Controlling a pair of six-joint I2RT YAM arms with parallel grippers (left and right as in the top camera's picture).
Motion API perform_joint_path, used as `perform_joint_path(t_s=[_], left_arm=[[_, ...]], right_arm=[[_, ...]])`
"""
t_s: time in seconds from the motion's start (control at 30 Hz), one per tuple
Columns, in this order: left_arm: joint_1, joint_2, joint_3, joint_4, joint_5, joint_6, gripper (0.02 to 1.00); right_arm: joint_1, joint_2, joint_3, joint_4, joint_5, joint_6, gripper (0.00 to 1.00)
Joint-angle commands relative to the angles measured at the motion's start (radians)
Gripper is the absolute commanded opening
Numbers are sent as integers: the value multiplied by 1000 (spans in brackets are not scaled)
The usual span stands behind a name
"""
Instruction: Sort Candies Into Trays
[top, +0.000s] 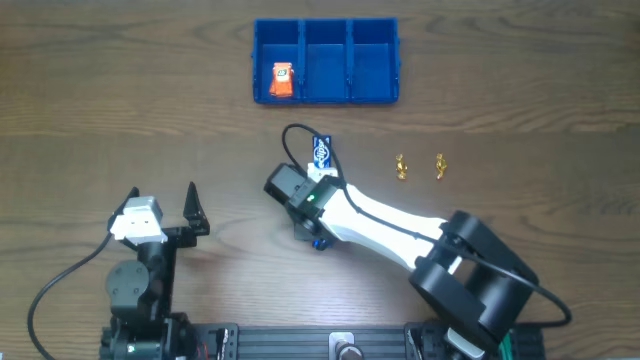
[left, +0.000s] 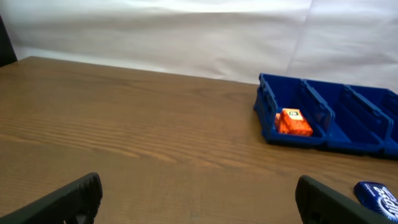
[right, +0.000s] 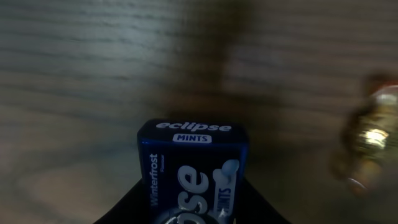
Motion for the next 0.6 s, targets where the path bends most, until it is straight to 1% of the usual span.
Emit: perform_joint_path(t_s=[0.03,0.1,0.17,0.2,0.27,0.37,0.5,0.6], left_arm=[[4,-4,-21,-35,-5,6,998],[4,-4,-21,-36,-5,6,998],[4,-4,-21,-36,-5,6,996],[4,-4,-21,-36,-5,6,998],[4,-4,-21,-36,-5,6,998],[4,-4,-21,-36,-5,6,998],[4,-4,-21,-36,-5,6,998],[4,-4,-21,-36,-5,6,998]], right_arm=[[-37,-95,362,-235,258,-102,240],[-89,-75,517,-293,305,-179,237],[-153,-41,657,-305,304,-264,237],[-211,-3,764,-306,303,-318,237],[-283,50,869,-278,303,-375,237],[-357,138,952,-165,249,-491,237],[-406,258,959,-18,190,-520,237],[-415,345,959,49,170,-527,237]])
